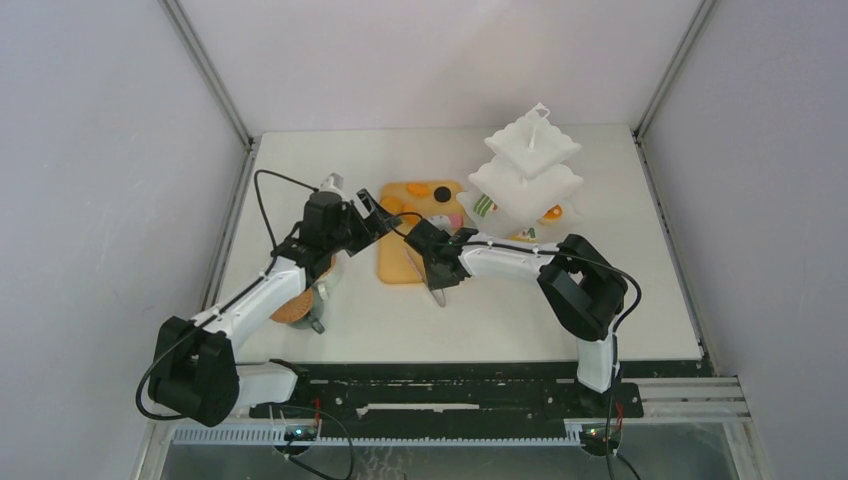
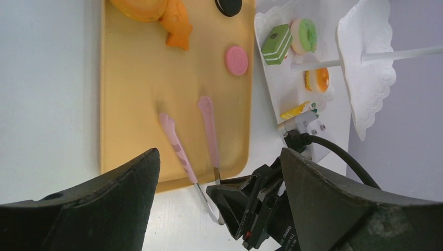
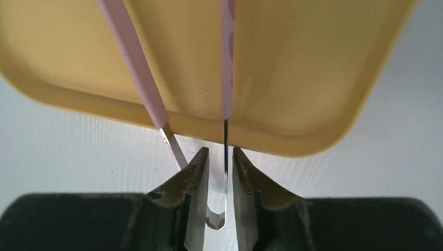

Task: Serve the afternoon tea
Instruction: Place the clamp on the tray.

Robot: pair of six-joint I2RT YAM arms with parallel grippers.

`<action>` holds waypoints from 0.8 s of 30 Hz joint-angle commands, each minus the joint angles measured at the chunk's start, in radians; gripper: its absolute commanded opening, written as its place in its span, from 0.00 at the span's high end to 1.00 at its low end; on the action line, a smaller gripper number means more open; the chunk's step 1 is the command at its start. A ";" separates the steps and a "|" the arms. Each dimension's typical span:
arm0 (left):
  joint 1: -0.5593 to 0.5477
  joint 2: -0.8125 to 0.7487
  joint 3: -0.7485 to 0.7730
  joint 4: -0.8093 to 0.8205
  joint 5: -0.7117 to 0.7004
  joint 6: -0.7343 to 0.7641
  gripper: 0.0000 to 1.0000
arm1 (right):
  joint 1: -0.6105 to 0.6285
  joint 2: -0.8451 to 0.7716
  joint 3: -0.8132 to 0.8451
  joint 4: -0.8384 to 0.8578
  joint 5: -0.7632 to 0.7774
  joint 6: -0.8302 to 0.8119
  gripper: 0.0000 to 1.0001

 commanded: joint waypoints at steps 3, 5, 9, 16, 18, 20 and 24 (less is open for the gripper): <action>0.006 -0.031 -0.019 0.016 -0.016 0.004 0.10 | -0.018 -0.033 0.034 0.049 0.045 -0.027 0.64; 0.006 -0.032 -0.018 0.018 -0.018 0.002 0.10 | -0.016 -0.050 0.032 0.048 0.061 -0.030 0.60; 0.006 -0.033 -0.016 0.019 -0.023 0.000 0.10 | -0.006 -0.088 0.020 0.053 0.086 -0.039 0.54; 0.007 -0.045 -0.022 0.020 -0.032 0.003 0.11 | 0.015 -0.142 -0.025 0.098 0.091 -0.062 0.52; 0.006 -0.053 -0.027 0.021 -0.037 0.009 0.11 | 0.021 -0.156 -0.043 0.119 0.096 -0.079 0.51; 0.006 -0.066 -0.031 0.022 -0.047 0.014 0.10 | 0.034 -0.198 -0.089 0.168 0.109 -0.111 0.46; 0.006 -0.094 -0.042 0.022 -0.079 0.038 0.10 | 0.045 -0.297 -0.156 0.257 0.144 -0.120 0.38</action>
